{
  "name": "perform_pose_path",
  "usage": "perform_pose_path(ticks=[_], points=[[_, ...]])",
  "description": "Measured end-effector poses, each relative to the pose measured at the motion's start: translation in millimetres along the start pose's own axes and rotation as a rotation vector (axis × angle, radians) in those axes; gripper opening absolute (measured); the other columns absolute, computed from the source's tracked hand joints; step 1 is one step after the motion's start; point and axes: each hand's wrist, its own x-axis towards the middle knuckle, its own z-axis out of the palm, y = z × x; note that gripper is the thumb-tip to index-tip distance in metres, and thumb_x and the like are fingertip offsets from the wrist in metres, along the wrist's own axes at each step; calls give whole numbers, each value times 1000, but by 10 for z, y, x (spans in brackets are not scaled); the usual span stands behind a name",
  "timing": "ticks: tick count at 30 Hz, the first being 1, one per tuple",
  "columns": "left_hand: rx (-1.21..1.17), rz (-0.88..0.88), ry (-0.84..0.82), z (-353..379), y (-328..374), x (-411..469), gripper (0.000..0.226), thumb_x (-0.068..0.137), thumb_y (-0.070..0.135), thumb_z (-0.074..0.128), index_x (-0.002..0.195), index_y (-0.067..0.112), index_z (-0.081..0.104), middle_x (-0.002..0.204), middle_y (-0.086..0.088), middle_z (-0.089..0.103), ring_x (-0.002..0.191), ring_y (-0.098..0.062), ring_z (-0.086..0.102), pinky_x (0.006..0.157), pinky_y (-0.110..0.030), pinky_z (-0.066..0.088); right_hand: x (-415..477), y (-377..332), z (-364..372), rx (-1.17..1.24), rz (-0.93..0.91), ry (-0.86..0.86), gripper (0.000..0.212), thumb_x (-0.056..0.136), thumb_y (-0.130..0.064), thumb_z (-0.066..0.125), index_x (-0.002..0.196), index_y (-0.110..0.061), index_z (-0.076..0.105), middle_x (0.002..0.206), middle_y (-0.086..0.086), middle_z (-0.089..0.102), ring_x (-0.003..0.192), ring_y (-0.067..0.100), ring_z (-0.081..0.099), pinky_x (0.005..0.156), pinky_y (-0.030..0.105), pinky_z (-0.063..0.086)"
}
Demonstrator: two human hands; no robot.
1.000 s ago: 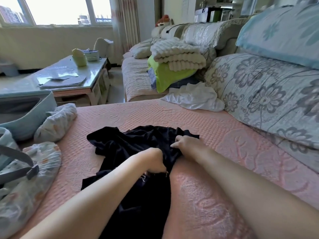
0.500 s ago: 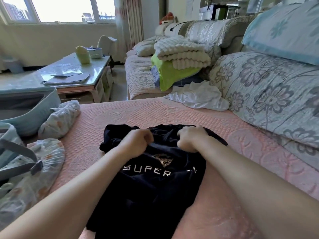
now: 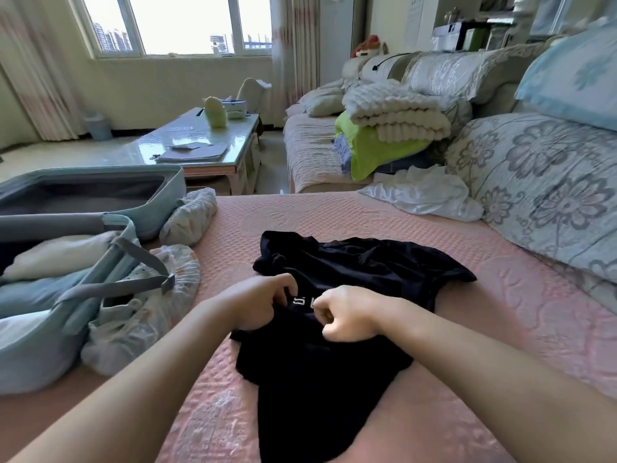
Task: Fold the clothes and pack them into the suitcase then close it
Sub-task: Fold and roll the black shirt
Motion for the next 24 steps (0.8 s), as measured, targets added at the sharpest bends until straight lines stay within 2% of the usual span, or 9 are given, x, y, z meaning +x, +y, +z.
perform_pose_path(ticks=[3, 6, 8, 11, 14, 16, 18, 21, 24], points=[[-32, 70, -120, 112, -29, -291, 72, 72, 0, 46, 119, 55, 40, 109, 13, 61, 94, -15, 61, 85, -34, 53, -309, -110, -5, 41, -20, -65, 23, 73, -38, 66, 90, -29, 52, 90, -7, 60, 80, 15, 57, 71, 35, 49], [156, 96, -237, 183, -27, -484, 81, 64, 22, 66, 134, 49, 33, 125, 10, 49, 113, -12, 51, 98, -32, 45, -565, -205, -1, 29, -18, -131, 47, 69, -46, 78, 99, -33, 45, 99, -9, 55, 88, 13, 55, 75, 35, 49], [232, 108, -197, 205, 9, -523, 68, 65, 28, 67, 128, 45, 45, 124, 11, 50, 115, -13, 50, 99, -32, 43, -659, -241, 77, -178, -46, -147, 56, 69, -39, 79, 112, -33, 44, 109, -8, 52, 100, 17, 54, 82, 36, 50], [147, 145, 77, 162, 103, -511, 26, 82, 18, 62, 105, 30, 67, 103, 9, 65, 99, -16, 61, 91, -29, 47, -688, -187, 143, -246, -92, -107, 48, 74, -8, 60, 117, -30, 56, 118, -2, 61, 110, 25, 59, 82, 30, 48], [-78, 31, 157, 8, 297, -519, 23, 80, 13, 57, 87, 31, 69, 82, 6, 65, 80, -14, 60, 72, -23, 46, -757, -82, -126, -255, 19, -88, 49, 65, -15, 47, 106, -26, 69, 112, -1, 69, 107, 25, 63, 87, 29, 52], [-334, -31, -19, -51, 451, -533, 19, 69, 21, 59, 78, 33, 71, 77, 4, 64, 73, -13, 58, 67, -23, 44, -849, 36, -342, -245, 193, -219, 37, 69, -13, 44, 95, -20, 70, 91, 0, 70, 86, 23, 64, 72, 19, 50], [-458, -91, -305, -33, 614, -539, 20, 70, 28, 64, 86, 27, 75, 82, -1, 65, 74, -16, 59, 68, -25, 47, -929, 173, -433, -152, 384, -425, 22, 74, -16, 49, 82, -18, 70, 79, 0, 65, 74, 22, 61, 67, 21, 46], [-414, -134, -548, 47, 754, -451, 27, 95, 39, 56, 99, 18, 73, 88, -4, 73, 75, -20, 68, 71, -27, 50, -947, 238, -435, 55, 460, -565, 36, 81, -26, 44, 87, -18, 79, 95, -3, 76, 96, 26, 72, 84, 33, 49], [-298, -62, -223, 29, 702, -254, 19, 95, 26, 57, 86, 21, 72, 77, 5, 73, 70, -15, 68, 70, -27, 50, -787, 227, -416, 219, 343, -293, 30, 85, -21, 45, 83, -18, 75, 88, -2, 77, 86, 26, 75, 70, 31, 49]])
